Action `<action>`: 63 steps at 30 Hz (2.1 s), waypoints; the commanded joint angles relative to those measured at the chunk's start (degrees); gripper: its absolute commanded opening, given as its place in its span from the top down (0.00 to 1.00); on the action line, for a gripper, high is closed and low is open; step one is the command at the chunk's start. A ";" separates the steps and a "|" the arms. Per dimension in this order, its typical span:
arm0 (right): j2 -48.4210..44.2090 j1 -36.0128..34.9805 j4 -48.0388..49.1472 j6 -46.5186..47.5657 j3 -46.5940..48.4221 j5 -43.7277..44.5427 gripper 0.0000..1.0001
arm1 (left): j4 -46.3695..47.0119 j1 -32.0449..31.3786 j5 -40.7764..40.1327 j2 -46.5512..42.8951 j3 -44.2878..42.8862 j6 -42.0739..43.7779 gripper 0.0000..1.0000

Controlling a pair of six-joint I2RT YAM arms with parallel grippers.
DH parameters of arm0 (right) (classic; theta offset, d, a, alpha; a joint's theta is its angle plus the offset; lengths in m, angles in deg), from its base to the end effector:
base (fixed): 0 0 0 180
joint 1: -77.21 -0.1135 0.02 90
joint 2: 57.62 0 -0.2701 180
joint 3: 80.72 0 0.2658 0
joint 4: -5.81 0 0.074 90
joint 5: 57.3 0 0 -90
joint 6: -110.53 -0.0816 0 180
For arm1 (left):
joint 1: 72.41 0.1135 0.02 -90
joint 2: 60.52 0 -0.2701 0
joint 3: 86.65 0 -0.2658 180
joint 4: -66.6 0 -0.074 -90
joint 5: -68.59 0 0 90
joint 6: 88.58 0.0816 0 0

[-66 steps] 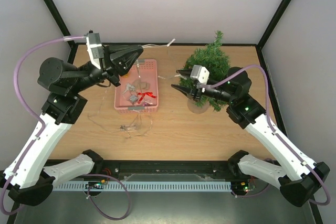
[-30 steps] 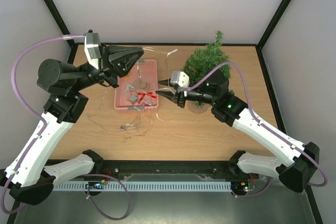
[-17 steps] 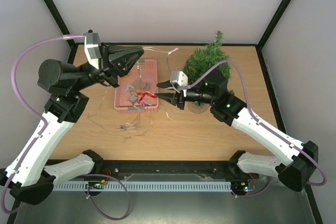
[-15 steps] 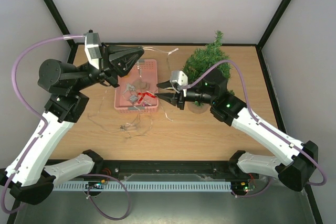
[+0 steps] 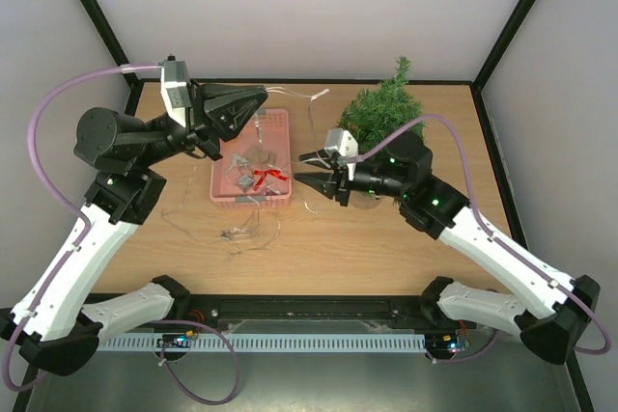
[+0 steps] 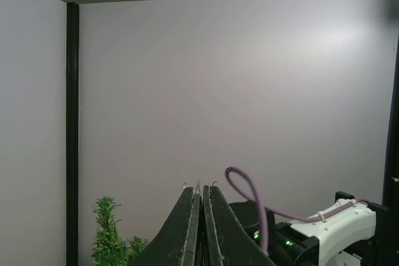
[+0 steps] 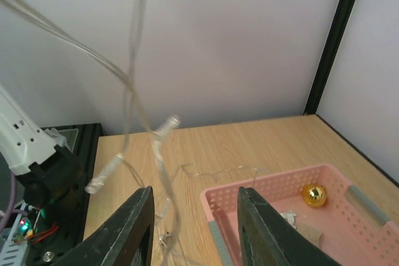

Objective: Decorate the small christmas tree
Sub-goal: Wrap the decoration item around the Christmas tree.

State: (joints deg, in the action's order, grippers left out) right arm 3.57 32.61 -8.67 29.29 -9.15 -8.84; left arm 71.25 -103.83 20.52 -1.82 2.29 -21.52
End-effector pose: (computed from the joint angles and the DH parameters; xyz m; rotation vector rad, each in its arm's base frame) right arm 0.1657 0.2394 0.3884 -1.2510 1.2027 1.0592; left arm 0.1523 -0.1569 0.5676 0.7890 0.8828 -1.1802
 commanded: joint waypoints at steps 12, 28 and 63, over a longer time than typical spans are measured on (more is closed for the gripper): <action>1.57 -0.76 9.87 -12.04 -2.82 -6.21 0.68 | 4.81 0.22 0.28 -0.20 1.56 -1.64 0.98; 5.67 -1.64 11.33 -11.51 -3.45 -3.29 0.66 | 7.15 0.15 1.04 -0.73 1.80 -3.38 0.98; -4.45 -1.40 -9.18 -2.46 12.57 46.14 0.98 | -1.85 0.29 -12.88 1.91 2.92 4.57 0.98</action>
State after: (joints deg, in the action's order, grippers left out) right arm -2.47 31.05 -10.39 22.25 -1.61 24.62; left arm 67.40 -103.83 10.88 -1.89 5.70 -17.23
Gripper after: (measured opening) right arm 0.017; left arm 0.027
